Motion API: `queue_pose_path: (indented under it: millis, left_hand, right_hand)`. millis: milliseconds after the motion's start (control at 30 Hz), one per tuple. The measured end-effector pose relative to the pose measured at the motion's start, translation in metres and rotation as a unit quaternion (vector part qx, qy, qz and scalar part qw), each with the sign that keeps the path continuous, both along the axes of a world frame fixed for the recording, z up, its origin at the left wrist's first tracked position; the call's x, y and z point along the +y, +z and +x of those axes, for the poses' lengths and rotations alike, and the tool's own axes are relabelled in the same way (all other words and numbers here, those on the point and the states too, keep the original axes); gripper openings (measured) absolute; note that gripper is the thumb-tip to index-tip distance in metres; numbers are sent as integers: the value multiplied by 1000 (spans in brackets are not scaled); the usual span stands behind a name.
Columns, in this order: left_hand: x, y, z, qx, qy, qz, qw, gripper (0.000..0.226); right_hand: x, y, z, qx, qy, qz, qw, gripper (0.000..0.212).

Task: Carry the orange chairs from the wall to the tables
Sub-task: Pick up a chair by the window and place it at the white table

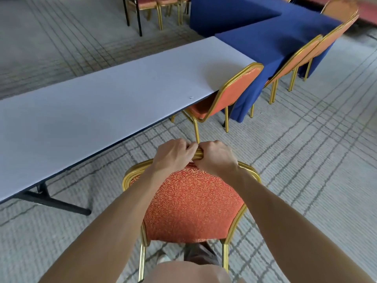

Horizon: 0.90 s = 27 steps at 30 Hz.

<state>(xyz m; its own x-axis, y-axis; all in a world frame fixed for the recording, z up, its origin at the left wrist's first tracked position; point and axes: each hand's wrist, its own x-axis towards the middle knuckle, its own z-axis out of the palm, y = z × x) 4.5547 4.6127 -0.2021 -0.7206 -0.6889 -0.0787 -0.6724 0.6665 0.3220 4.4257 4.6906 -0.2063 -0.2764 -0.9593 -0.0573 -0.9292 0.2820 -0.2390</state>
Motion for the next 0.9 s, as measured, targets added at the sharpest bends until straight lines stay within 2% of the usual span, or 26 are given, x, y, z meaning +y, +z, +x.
queue_pose_path:
  millis: [67, 200, 300, 533, 700, 900]
  left_hand:
    - [-16, -2, -13, -1, 9, -6, 1000, 6]
    - [-61, -4, -42, -36, 0, -54, 998, 29]
    - [-81, 6, -51, -27, 41, -34, 998, 31]
    - [-125, 24, -56, -16, 63, -127, 990, 32]
    - [-117, 14, -64, 64, 157, -85, 982, 51]
    - [-103, -23, -83, 35, 175, -46, 983, 58]
  right_hand:
    - [-19, -4, -13, -1, 14, -1, 1000, 15]
    - [-65, -8, -41, 5, 53, -3, 999, 23]
    - [-92, 1, -52, 9, 87, 7, 996, 26]
    - [-142, 31, -70, 71, 179, -106, 975, 30]
    - [-146, 19, -83, 59, 231, -151, 959, 22]
    - [-137, -22, -103, 40, 235, -155, 959, 12]
